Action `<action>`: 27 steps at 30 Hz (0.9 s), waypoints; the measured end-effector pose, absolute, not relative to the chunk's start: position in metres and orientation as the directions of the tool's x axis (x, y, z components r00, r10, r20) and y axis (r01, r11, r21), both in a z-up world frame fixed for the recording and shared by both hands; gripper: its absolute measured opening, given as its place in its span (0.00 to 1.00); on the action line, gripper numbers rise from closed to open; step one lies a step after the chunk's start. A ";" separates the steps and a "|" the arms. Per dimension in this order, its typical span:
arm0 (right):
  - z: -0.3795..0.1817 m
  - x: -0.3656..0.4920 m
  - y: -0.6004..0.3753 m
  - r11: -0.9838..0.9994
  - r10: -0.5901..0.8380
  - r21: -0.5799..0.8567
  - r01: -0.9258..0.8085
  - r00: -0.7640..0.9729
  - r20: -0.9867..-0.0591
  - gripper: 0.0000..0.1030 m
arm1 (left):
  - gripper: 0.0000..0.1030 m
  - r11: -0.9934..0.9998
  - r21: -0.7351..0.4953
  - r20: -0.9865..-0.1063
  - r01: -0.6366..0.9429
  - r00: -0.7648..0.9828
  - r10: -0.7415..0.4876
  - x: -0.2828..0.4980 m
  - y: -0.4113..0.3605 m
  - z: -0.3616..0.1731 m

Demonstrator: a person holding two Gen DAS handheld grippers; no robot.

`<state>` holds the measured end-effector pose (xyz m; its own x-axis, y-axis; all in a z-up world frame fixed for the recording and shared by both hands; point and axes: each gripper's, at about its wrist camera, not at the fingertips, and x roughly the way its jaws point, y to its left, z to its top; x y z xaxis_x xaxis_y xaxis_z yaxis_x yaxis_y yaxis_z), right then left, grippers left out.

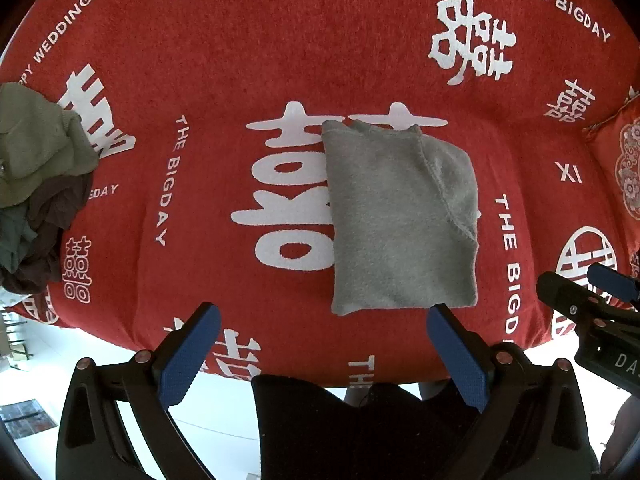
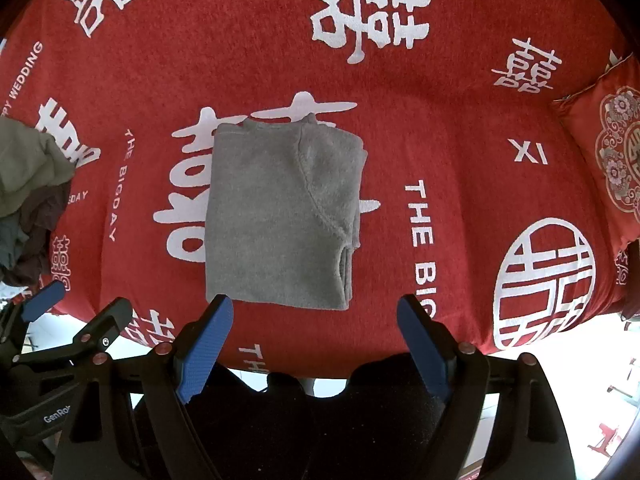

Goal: Fold small clothes

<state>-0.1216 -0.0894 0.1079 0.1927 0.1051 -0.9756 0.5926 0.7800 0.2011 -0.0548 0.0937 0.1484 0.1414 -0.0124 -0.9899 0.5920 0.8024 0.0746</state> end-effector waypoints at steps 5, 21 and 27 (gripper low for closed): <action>0.108 -0.123 -0.089 0.781 0.105 0.201 0.592 0.193 -0.976 0.84 | 1.00 0.806 0.078 -0.989 0.587 0.146 -0.011 -0.054 0.097 0.148; 0.106 -0.124 -0.086 0.782 0.104 0.198 0.592 0.189 -0.976 0.84 | 1.00 0.820 0.086 -0.989 0.566 0.145 0.004 -0.053 0.101 0.141; 0.103 -0.127 -0.085 0.783 0.100 0.191 0.592 0.184 -0.978 0.84 | 1.00 0.818 0.044 -0.987 0.574 0.153 -0.054 -0.052 0.102 0.148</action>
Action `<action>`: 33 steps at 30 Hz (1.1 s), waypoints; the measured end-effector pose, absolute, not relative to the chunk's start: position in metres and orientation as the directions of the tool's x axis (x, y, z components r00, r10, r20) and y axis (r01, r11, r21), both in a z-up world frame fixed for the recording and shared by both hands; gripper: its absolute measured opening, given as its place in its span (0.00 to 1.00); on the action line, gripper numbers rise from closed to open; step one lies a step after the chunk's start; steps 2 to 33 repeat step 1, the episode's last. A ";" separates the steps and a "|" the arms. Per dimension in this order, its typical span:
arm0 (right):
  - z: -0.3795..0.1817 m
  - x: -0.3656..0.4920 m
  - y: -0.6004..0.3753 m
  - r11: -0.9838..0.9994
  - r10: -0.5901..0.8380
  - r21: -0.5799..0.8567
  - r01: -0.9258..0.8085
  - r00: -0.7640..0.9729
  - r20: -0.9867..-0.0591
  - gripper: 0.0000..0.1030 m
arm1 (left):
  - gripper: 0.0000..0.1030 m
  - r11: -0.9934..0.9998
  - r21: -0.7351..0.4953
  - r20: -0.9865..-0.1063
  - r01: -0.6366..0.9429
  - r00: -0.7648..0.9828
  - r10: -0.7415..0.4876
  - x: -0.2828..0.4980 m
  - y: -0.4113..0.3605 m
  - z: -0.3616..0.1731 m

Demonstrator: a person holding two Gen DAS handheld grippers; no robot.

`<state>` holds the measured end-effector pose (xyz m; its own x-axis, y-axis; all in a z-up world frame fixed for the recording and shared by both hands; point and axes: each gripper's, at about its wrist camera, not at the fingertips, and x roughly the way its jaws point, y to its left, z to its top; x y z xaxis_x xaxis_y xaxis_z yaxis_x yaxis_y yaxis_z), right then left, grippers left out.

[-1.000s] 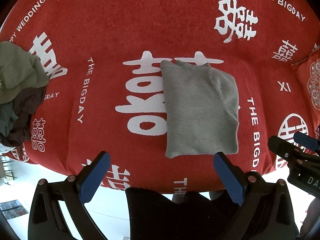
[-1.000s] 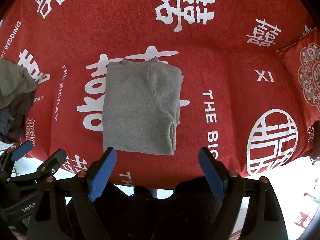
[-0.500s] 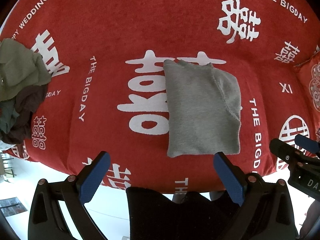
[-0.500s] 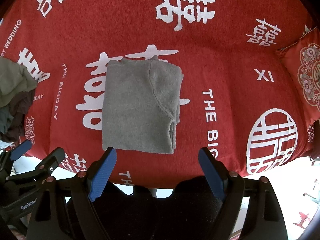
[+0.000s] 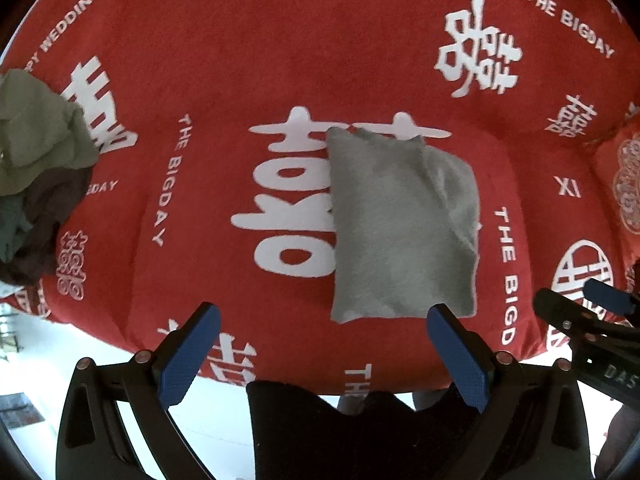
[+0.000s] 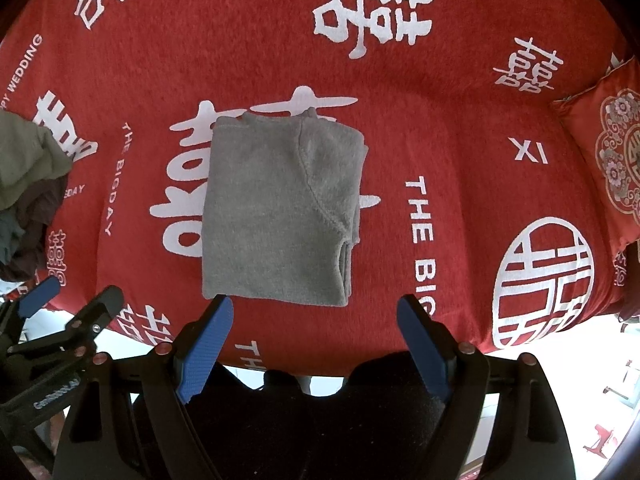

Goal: Fold small clothes

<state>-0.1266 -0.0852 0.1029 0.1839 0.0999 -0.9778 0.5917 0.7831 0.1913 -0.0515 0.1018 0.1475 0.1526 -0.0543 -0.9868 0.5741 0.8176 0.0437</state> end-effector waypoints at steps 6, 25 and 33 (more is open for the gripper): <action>0.103 -0.125 -0.085 0.784 0.099 0.190 0.590 0.184 -0.978 0.84 | 1.00 0.816 0.042 -0.986 0.577 0.155 -0.059 -0.051 0.101 0.149; 0.103 -0.125 -0.085 0.784 0.099 0.190 0.590 0.184 -0.978 0.84 | 1.00 0.816 0.042 -0.986 0.577 0.155 -0.059 -0.051 0.101 0.149; 0.103 -0.125 -0.085 0.784 0.099 0.190 0.590 0.184 -0.978 0.84 | 1.00 0.816 0.042 -0.986 0.577 0.155 -0.059 -0.051 0.101 0.149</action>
